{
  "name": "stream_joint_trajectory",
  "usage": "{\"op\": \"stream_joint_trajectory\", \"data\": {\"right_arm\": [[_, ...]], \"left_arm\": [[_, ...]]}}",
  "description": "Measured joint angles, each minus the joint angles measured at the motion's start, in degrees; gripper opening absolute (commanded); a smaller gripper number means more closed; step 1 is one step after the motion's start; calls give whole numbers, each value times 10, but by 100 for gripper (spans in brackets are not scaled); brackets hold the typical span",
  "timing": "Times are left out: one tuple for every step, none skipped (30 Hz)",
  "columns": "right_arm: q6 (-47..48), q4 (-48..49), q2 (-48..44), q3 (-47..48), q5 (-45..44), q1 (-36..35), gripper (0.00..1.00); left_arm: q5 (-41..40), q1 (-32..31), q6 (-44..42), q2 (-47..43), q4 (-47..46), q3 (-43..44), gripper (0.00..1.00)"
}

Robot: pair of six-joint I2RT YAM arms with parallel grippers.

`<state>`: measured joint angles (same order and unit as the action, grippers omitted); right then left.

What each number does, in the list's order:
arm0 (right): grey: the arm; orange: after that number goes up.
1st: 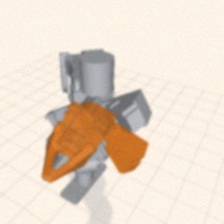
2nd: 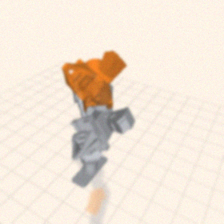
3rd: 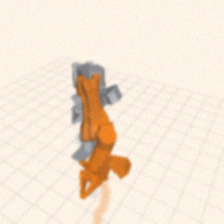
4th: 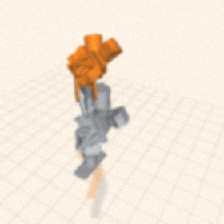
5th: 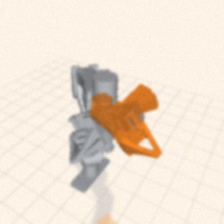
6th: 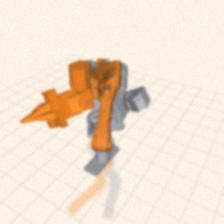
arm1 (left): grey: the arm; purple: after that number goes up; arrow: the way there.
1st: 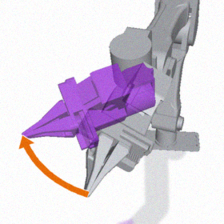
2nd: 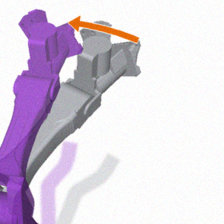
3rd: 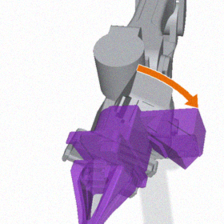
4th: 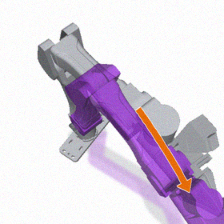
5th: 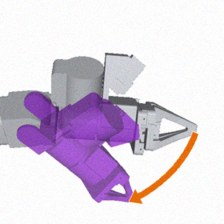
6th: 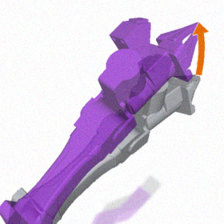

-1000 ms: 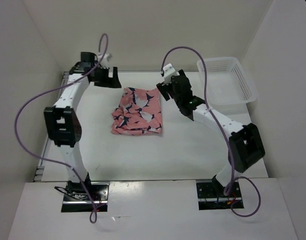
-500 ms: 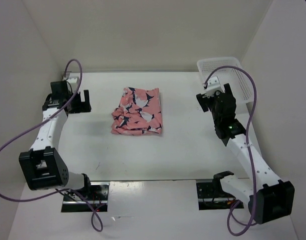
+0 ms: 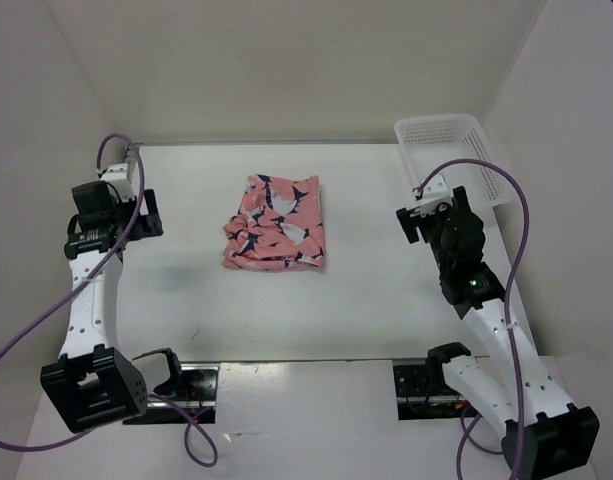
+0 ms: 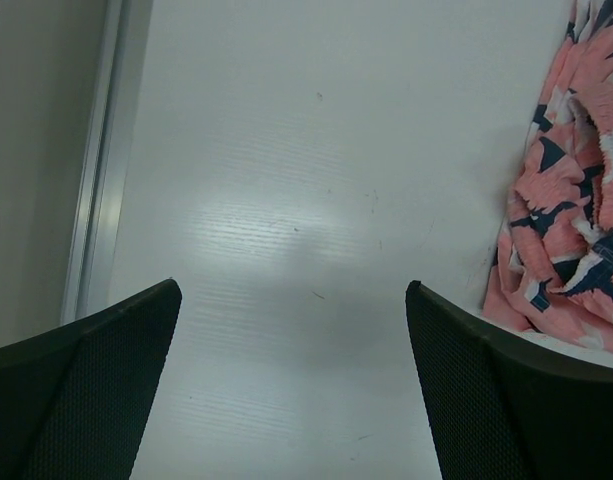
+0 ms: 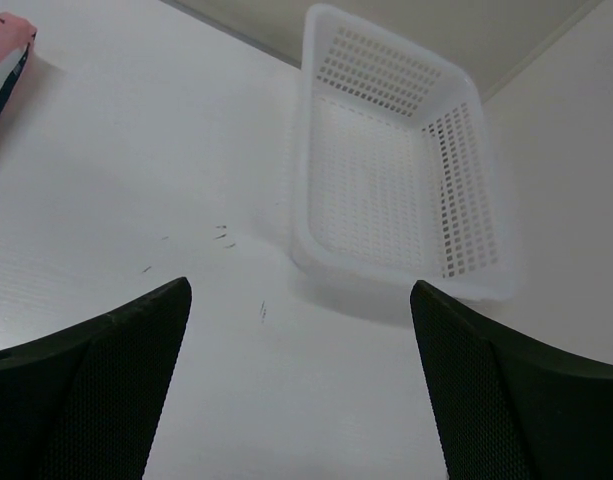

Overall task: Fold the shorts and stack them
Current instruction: Fold the shorts

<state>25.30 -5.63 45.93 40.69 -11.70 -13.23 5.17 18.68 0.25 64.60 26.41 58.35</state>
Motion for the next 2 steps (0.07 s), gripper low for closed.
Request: {"op": "stream_joint_trajectory", "data": {"right_arm": [[-2,-1,-5,-2,2,0,95],[-3,-2,-9,-4,3,0,95]], "left_arm": [[0,2,0,0,0,-4,100],[0,3,0,0,2,-6,100]]}}
